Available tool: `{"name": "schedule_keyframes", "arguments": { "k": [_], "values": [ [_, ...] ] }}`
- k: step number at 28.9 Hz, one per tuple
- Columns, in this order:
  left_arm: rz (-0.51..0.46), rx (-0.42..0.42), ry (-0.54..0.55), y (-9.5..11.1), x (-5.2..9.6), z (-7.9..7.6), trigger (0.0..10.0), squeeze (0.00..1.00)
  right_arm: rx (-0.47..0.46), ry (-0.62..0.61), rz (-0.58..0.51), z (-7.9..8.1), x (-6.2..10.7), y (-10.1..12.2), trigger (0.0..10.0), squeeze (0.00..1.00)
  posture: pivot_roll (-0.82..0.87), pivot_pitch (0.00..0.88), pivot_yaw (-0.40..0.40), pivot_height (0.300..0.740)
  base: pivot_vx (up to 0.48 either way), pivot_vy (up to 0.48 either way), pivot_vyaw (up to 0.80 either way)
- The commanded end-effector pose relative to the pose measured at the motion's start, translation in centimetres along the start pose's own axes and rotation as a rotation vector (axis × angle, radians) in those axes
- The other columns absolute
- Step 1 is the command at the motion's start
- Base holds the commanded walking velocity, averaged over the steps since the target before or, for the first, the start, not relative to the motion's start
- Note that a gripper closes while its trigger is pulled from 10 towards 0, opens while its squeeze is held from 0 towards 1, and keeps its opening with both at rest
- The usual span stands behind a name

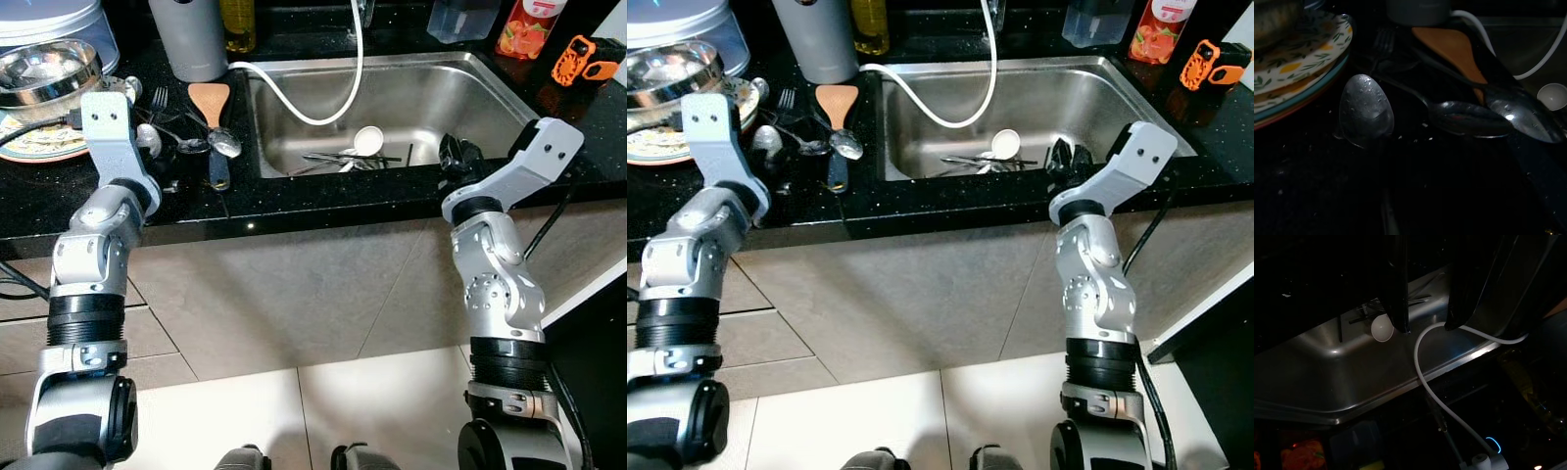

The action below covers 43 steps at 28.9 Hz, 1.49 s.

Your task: Kitchen organization

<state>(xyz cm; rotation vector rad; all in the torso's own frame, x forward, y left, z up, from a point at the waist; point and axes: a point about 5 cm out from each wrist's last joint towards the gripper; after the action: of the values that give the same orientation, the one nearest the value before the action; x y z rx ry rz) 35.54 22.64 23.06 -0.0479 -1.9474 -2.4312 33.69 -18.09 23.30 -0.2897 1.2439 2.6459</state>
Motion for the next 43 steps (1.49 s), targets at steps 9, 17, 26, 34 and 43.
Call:
{"name": "schedule_keyframes", "arguments": {
  "k": [9, 17, 26, 34, 43],
  "values": [
    [0.270, 0.108, 0.062, -3.8, 0.2, -0.4, 10.0, 0.00, -0.002, -0.007, -0.005, -0.4, -0.1, -0.1, 10.0, 0.00, 0.09, 0.059, -0.007, 0.740, 0.000, 0.000, 0.00],
    [0.420, 0.132, 0.187, -5.9, -0.1, 1.2, 10.0, 0.00, -0.003, -0.004, 0.001, -0.3, -0.2, -0.3, 10.0, 0.00, 0.09, 0.056, -0.008, 0.740, 0.000, 0.000, 0.00],
    [0.520, 0.079, 0.132, -7.4, 0.2, 0.3, 0.0, 0.00, -0.003, -0.007, -0.005, -0.5, -0.1, -0.2, 10.0, 0.00, 0.09, 0.055, -0.004, 0.740, 0.000, 0.000, 0.00],
    [0.580, -0.015, 0.135, -9.0, 0.7, 0.8, 0.0, 0.00, -0.008, -0.015, -0.011, -0.6, 0.0, -0.2, 10.0, 0.00, 0.09, 0.054, 0.007, 0.740, 0.000, 0.000, 0.00],
    [0.118, -0.211, 0.248, -2.2, -0.2, 1.2, 10.0, 0.00, -0.010, -0.009, -0.018, -0.5, -0.2, 0.0, 10.0, 0.00, 0.10, 0.041, -0.002, 0.740, 0.000, 0.000, 0.00]
  ]
}}
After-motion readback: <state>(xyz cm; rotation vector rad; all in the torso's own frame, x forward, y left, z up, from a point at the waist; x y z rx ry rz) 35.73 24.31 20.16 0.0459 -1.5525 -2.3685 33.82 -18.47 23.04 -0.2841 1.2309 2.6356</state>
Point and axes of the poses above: a point about 5 cm out from each wrist's last joint towards the gripper, its own x axis pointing back from the gripper into the wrist, its own y axis along the axis of the wrist's last joint, z = x × y, and after that the axes turned 15 degrees about -x, right-handed
